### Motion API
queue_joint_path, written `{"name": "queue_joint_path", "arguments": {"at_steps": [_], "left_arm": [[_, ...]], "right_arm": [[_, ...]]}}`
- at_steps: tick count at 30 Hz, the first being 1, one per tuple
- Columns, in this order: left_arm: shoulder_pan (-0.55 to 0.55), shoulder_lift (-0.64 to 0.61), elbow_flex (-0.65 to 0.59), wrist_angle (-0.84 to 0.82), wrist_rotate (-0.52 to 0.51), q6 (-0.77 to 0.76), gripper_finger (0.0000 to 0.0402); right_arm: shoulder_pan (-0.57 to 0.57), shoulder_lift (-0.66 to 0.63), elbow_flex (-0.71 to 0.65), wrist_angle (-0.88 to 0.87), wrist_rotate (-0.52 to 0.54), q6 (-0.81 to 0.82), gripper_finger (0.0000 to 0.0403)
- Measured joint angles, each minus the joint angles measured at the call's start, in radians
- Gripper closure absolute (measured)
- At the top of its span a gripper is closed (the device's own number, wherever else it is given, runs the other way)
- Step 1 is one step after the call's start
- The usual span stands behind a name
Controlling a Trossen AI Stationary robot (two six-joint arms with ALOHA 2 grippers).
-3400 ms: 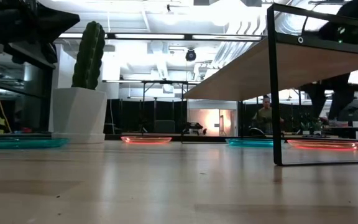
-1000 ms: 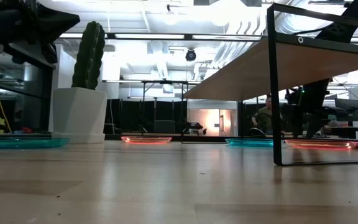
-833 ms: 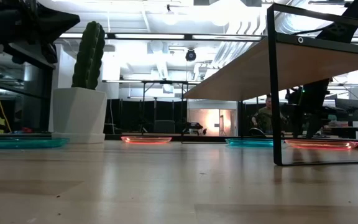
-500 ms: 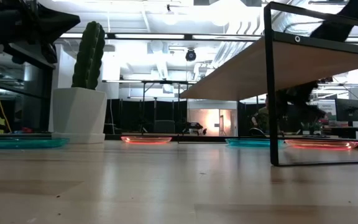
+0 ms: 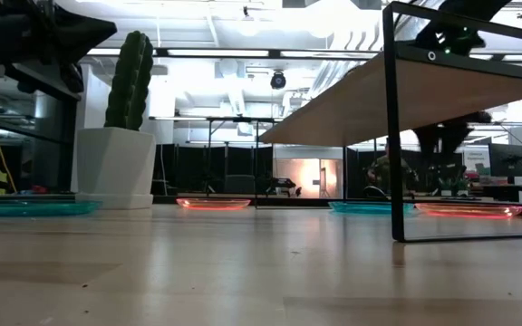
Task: Place and stack plates onto a shelf
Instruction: Put the top right orange plate on the shelf
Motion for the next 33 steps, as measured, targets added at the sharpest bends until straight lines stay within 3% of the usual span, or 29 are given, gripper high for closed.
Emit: {"name": "queue_joint_path", "arguments": {"at_steps": [4, 18, 27, 33], "left_arm": [[0.0, 0.0, 0.0, -0.009, 0.0, -0.011, 0.0401], [0.0, 0.0, 0.0, -0.014, 0.0, -0.013, 0.0401], [0.0, 0.0, 0.0, -0.017, 0.0, -0.013, 0.0401], [0.0, 0.0, 0.0, -0.017, 0.0, -0.031, 0.0401]], "right_arm": [[0.084, 0.0, -0.042, -0.068, 0.072, 0.092, 0.0242], [0.276, -0.034, -0.206, -0.046, 0.09, 0.289, 0.0242], [0.362, -0.15, -0.303, -0.006, 0.082, 0.378, 0.0242], [0.431, -0.238, -0.31, 0.035, 0.068, 0.353, 0.0242]]}}
